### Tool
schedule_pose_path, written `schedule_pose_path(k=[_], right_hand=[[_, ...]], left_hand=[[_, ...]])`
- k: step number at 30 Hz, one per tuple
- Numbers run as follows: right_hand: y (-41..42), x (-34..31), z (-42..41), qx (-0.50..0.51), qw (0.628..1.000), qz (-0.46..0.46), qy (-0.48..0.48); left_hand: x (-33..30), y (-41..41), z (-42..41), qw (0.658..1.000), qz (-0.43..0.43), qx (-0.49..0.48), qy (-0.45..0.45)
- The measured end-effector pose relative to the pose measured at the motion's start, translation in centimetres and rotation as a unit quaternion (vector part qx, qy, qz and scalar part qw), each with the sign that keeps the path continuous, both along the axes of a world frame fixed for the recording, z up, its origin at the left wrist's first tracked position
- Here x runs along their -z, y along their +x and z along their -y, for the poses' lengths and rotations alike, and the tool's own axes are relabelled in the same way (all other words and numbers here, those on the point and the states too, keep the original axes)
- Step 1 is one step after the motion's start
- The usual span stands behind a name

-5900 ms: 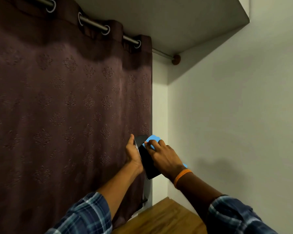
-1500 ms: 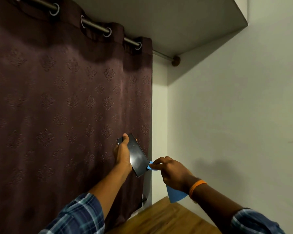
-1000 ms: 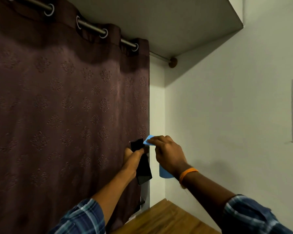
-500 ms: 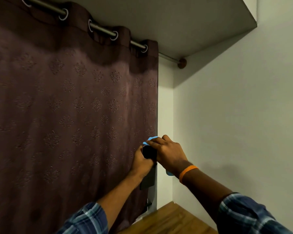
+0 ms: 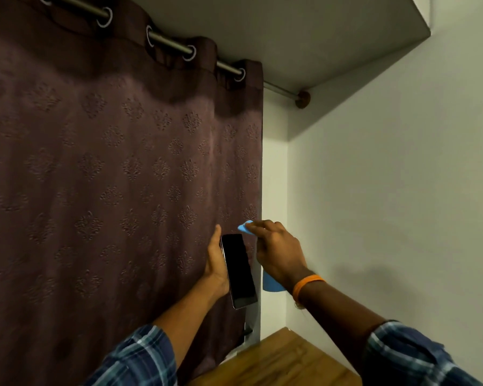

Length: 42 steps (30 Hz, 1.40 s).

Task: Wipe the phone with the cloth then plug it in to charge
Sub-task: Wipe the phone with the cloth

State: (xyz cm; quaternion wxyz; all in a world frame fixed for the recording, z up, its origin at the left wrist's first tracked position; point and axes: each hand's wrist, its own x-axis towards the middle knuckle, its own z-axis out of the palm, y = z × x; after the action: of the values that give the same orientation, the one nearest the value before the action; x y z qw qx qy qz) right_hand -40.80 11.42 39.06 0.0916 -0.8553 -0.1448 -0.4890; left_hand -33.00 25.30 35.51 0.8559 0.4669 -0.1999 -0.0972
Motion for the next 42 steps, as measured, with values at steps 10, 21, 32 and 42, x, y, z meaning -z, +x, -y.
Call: schedule_pose_path(k=[10,21,32,42], right_hand=[[0.8,2.8,-1.2,0.015,0.987,-0.119,-0.109],[0.1,7.5,0.4,-0.009,0.959,-0.230,-0.166],[0.9,13.9,0.5,-0.051,0.892,-0.433,0.120],[1.8,28.7,1.0,-0.032,0.735,-0.588,0.336]], left_hand=[[1.1,-0.2,1.3,0.997,-0.070,-0.003,-0.013],[3.0,3.2,0.5,0.985,-0.129,-0.112,0.031],[14.2,4.9,-5.6,0.947,-0.220,-0.191,0.133],[31.5,2.7,-17.4,0.801,-0.273,-0.392,0.360]])
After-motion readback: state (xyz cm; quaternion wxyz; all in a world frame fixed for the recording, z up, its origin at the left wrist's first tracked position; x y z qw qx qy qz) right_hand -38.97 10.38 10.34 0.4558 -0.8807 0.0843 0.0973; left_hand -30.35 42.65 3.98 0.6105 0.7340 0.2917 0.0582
